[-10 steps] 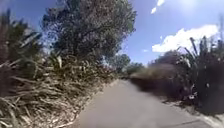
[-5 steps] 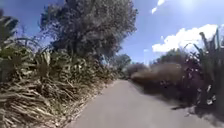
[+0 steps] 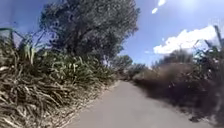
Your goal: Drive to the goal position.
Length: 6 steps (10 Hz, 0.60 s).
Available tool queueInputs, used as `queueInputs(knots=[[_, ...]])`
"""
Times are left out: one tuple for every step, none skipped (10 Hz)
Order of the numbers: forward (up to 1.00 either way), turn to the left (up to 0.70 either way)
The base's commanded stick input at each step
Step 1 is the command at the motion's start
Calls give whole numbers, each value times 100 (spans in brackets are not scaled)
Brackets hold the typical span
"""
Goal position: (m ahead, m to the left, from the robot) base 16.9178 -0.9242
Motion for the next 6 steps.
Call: queueInputs(knots=[[100,0],[100,0],[100,0],[100,0],[100,0],[100,0]])
